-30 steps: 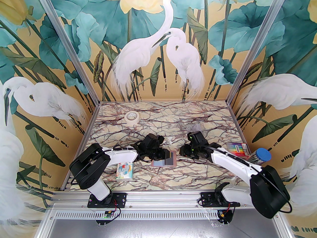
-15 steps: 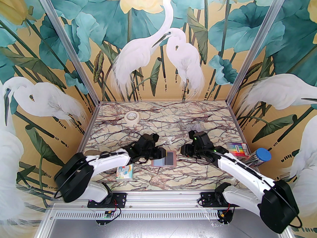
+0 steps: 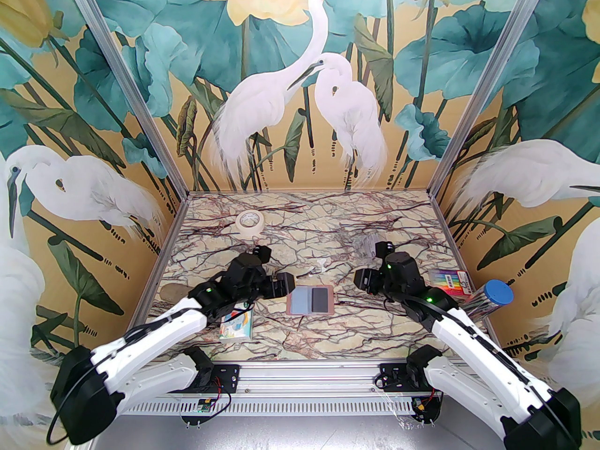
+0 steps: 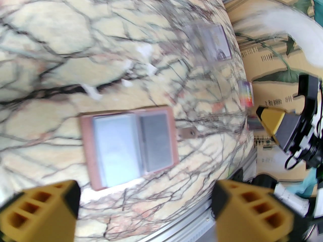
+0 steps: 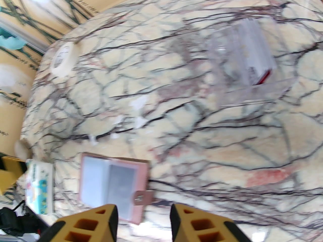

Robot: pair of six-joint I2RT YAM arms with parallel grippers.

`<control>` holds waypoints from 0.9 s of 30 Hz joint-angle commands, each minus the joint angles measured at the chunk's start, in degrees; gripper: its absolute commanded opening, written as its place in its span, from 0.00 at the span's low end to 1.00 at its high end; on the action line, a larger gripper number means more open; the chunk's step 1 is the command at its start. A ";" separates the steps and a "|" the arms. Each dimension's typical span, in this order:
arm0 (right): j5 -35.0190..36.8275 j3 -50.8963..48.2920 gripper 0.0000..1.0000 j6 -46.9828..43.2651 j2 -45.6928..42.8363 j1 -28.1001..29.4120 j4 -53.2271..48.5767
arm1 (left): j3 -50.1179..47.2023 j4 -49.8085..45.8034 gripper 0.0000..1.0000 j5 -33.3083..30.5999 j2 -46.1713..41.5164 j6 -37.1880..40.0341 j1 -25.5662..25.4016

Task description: Put the credit cards into the card holder

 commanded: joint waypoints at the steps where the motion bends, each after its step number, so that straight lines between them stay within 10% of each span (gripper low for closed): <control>1: 4.02 3.55 0.43 -3.76 2.38 -1.44 -1.90 | 1.89 -9.00 1.00 -7.34 -3.98 1.65 1.18; 27: 7.07 24.63 0.62 -13.01 31.13 -14.82 -13.11 | -5.10 -9.13 0.99 -11.25 -7.79 6.87 2.68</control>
